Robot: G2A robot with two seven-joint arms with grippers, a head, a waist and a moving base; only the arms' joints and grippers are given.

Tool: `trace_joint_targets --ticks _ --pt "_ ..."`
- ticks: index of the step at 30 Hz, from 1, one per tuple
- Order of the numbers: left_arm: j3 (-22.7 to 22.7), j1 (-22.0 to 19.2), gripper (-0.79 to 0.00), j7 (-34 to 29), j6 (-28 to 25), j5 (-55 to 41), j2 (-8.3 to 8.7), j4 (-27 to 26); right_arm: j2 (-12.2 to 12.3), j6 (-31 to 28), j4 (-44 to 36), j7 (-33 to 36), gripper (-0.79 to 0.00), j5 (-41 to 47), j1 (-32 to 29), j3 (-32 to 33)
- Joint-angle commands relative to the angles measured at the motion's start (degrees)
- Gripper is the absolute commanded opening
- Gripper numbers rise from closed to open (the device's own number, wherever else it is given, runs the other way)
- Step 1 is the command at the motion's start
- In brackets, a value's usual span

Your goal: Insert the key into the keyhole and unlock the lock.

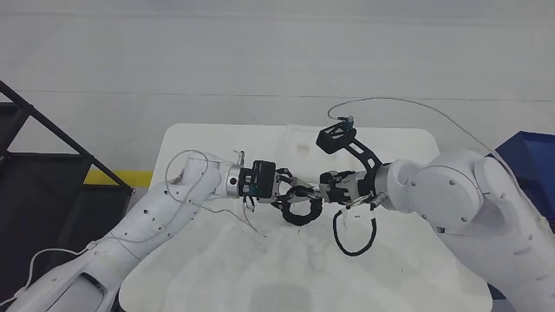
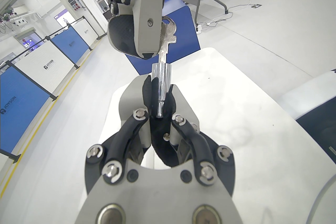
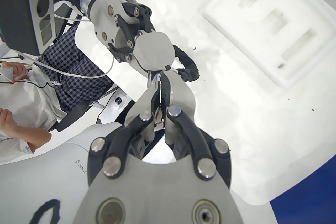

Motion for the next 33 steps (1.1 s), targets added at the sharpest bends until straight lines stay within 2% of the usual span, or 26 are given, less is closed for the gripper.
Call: trace_joint_targets --ticks 1,3,4,5,6,10,17,21,23,27,33 --pt "0.0 0.0 -0.785 0.2 -0.2 -0.1 -0.08 0.1 0.0 -0.1 0.3 -0.4 -0.785 0.4 0.1 -0.1" --pt "0.1 0.0 -0.785 0.2 -0.3 -0.2 -0.18 0.3 -0.1 -0.1 0.6 -1.0 -0.785 1.1 0.1 0.0" --pt "0.1 0.0 -0.785 0.2 -0.4 -0.4 -0.24 0.6 -0.1 -0.3 0.7 -1.5 -0.646 1.6 0.1 0.2" --pt "0.1 0.1 -0.785 0.3 -0.5 -0.7 -0.30 0.8 -0.1 -0.5 0.8 -1.9 -0.191 2.0 0.1 0.3" --pt "0.1 0.1 -0.785 0.2 -0.9 -1.3 -0.37 1.2 -0.1 -0.9 0.9 -2.4 0.000 2.4 0.1 0.6" --pt "-0.5 0.1 -0.785 -0.5 -2.4 -3.5 -0.48 2.9 0.0 -3.8 0.6 -4.5 0.000 3.8 -0.3 2.5" --pt "-4.7 0.2 -0.785 -3.3 -8.6 -10.1 0.43 4.2 0.8 -17.2 0.5 -6.4 0.000 5.9 -2.0 6.3" --pt "-5.5 0.7 -0.785 -6.9 -9.0 -13.9 1.45 3.2 1.4 -26.2 0.9 -6.3 0.000 7.5 -3.8 7.5" --pt "-5.0 0.5 -0.785 -9.2 -9.0 -16.1 2.14 2.3 1.5 -28.8 1.5 -6.7 0.000 8.3 -4.8 8.0" --pt "-2.7 -0.8 -0.785 -14.5 -9.0 -20.6 3.69 0.1 1.7 -32.2 3.8 -9.2 0.000 11.6 -6.8 8.6" --pt "-0.1 -3.6 -0.785 -22.0 -9.0 -27.4 5.83 -2.0 1.7 -32.2 3.8 -9.2 0.000 11.6 -6.8 8.6"
